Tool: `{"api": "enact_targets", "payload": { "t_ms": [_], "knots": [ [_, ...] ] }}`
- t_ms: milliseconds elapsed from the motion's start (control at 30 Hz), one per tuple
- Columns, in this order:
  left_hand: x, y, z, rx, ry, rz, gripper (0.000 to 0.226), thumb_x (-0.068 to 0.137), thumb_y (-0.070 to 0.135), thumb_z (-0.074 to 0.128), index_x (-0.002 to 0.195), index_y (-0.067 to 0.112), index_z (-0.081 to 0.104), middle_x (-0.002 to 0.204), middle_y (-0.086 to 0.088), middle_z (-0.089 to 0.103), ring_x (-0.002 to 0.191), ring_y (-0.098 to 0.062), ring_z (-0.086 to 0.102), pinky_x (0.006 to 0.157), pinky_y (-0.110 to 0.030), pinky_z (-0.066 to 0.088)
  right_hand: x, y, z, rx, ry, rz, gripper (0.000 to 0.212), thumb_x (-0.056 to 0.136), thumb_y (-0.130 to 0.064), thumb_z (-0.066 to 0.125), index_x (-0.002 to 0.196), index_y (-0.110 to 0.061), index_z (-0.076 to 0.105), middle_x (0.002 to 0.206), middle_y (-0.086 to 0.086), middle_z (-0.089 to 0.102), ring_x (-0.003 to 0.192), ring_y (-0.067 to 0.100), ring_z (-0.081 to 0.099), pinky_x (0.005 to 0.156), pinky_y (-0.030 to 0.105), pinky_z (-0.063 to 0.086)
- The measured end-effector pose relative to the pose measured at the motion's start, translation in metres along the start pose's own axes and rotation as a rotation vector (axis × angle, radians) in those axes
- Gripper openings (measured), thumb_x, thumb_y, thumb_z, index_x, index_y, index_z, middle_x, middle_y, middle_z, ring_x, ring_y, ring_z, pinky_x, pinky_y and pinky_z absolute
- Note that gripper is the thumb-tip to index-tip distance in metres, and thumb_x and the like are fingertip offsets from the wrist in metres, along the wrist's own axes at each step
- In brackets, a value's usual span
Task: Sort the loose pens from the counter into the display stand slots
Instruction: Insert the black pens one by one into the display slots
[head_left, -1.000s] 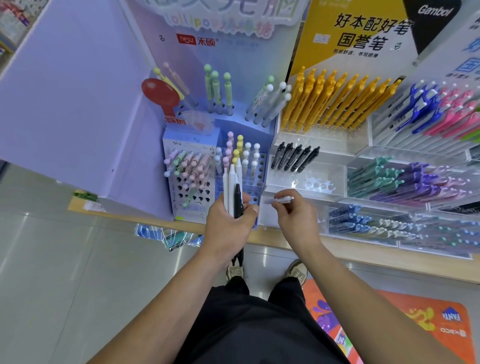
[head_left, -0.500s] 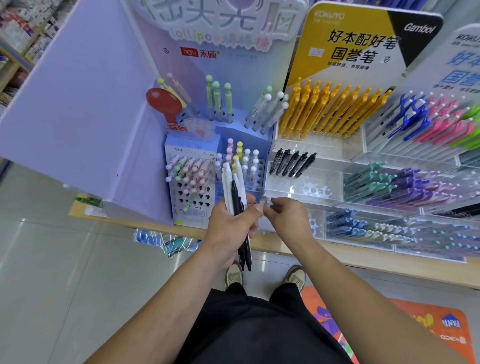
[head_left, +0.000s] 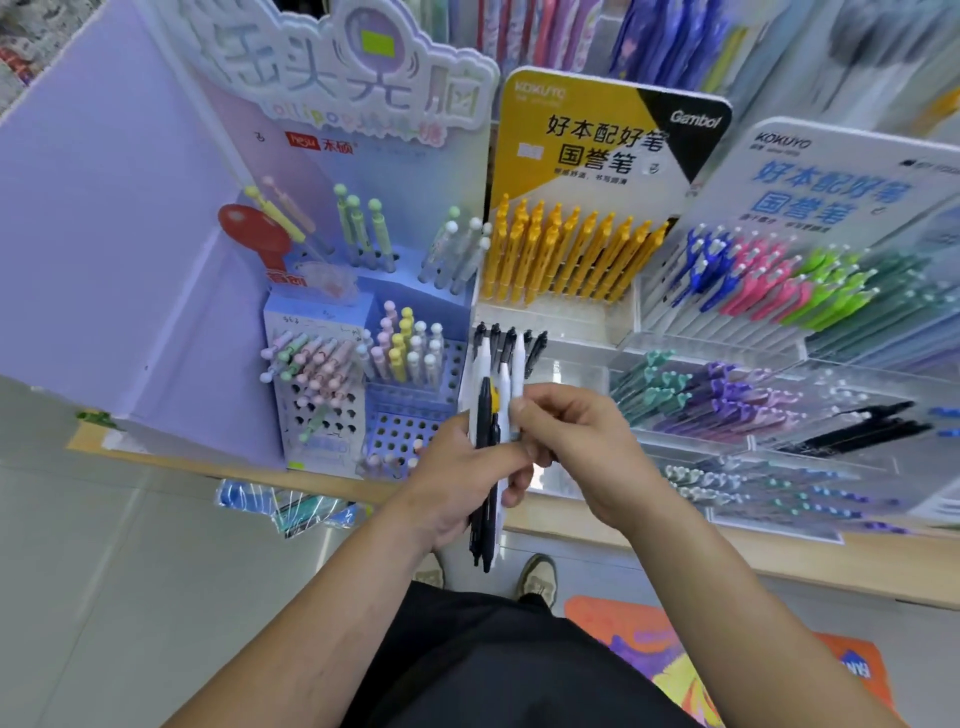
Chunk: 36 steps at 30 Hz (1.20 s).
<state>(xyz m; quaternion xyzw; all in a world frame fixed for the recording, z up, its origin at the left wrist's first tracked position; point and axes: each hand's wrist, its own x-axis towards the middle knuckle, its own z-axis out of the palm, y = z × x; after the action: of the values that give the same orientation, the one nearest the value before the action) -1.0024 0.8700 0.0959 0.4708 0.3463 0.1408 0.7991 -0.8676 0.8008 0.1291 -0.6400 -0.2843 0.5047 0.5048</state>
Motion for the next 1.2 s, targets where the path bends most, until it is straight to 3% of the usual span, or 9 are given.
{"api": "enact_targets", "payload": {
  "t_ms": [233,333,600,733,833,900,1033,1133,1200],
  "knots": [
    [0.01,0.003,0.008,0.029,0.125,0.044,0.017,0.098,-0.003,0.065,0.108,0.008,0.074,0.088,-0.014,0.074,0.069,-0.027,0.069,0.05,-0.031,0.04,0.002,0.005,-0.007,0.179,0.177,0.026,0.013,0.101,-0.006,0.061,0.108,-0.001,0.072,0.099,0.013,0.078,0.079,0.028,0.072,0.078,0.041,0.057],
    [0.014,0.003,0.005,0.145,0.149,0.037,0.011,0.099,0.005,0.068,0.109,0.006,0.073,0.092,-0.014,0.079,0.07,-0.029,0.072,0.051,-0.031,0.044,0.005,0.001,-0.008,0.187,0.275,0.006,0.013,0.101,-0.011,0.062,0.11,-0.004,0.069,0.1,0.01,0.079,0.095,0.032,0.075,0.083,0.049,0.06],
    [0.009,0.008,0.003,0.223,0.135,0.074,0.003,0.098,0.01,0.07,0.1,0.008,0.069,0.081,-0.013,0.077,0.06,-0.024,0.063,0.056,-0.034,0.048,0.014,-0.002,-0.017,0.098,0.339,0.058,0.028,0.094,-0.025,0.074,0.114,-0.006,0.068,0.089,0.008,0.08,0.089,0.028,0.076,0.087,0.05,0.061],
    [0.005,0.011,0.008,0.088,0.179,0.022,0.004,0.097,0.006,0.068,0.094,0.007,0.067,0.073,-0.011,0.069,0.055,-0.022,0.053,0.054,-0.033,0.043,0.012,0.01,-0.022,-0.562,0.397,-0.321,0.038,0.098,-0.028,0.069,0.134,-0.022,0.061,0.112,-0.003,0.067,0.088,0.008,0.067,0.073,0.033,0.059],
    [0.002,0.016,0.006,0.075,0.16,0.004,0.011,0.097,0.006,0.069,0.087,0.003,0.068,0.067,-0.011,0.064,0.052,-0.023,0.049,0.053,-0.033,0.041,0.003,0.023,-0.029,-0.979,0.192,-0.694,0.043,0.092,-0.003,0.062,0.127,-0.026,0.067,0.134,0.002,0.052,0.104,0.017,0.059,0.07,0.038,0.057],
    [-0.001,0.019,0.003,0.105,0.111,0.002,0.018,0.098,0.007,0.068,0.081,0.001,0.067,0.06,-0.007,0.061,0.05,-0.022,0.048,0.053,-0.032,0.04,0.001,0.027,-0.032,-1.076,0.151,-0.791,0.032,0.094,-0.008,0.061,0.121,-0.024,0.072,0.133,0.003,0.06,0.104,0.021,0.062,0.073,0.039,0.057],
    [-0.004,0.02,-0.002,0.089,0.114,0.023,0.021,0.1,0.016,0.07,0.082,0.006,0.068,0.062,-0.007,0.059,0.051,-0.019,0.049,0.052,-0.03,0.043,0.0,0.027,-0.035,-0.972,0.201,-0.867,0.018,0.096,-0.014,0.069,0.113,-0.014,0.076,0.11,0.0,0.073,0.094,0.014,0.068,0.077,0.033,0.056],
    [0.005,0.011,-0.008,0.067,0.371,0.05,0.012,0.098,0.015,0.072,0.088,0.012,0.068,0.059,-0.004,0.053,0.05,-0.018,0.047,0.05,-0.029,0.043,0.0,0.025,-0.029,-0.652,0.258,-0.607,0.017,0.093,-0.011,0.075,0.109,-0.014,0.076,0.108,-0.004,0.07,0.081,-0.001,0.063,0.074,0.021,0.051],
    [0.01,0.005,-0.012,0.017,0.511,0.066,0.01,0.098,0.013,0.071,0.089,0.011,0.067,0.059,-0.005,0.052,0.05,-0.019,0.045,0.051,-0.03,0.044,0.002,0.027,-0.019,-0.417,0.283,-0.388,0.014,0.094,-0.012,0.073,0.103,-0.022,0.076,0.106,-0.003,0.07,0.079,0.01,0.069,0.077,0.034,0.058]
  ]
}}
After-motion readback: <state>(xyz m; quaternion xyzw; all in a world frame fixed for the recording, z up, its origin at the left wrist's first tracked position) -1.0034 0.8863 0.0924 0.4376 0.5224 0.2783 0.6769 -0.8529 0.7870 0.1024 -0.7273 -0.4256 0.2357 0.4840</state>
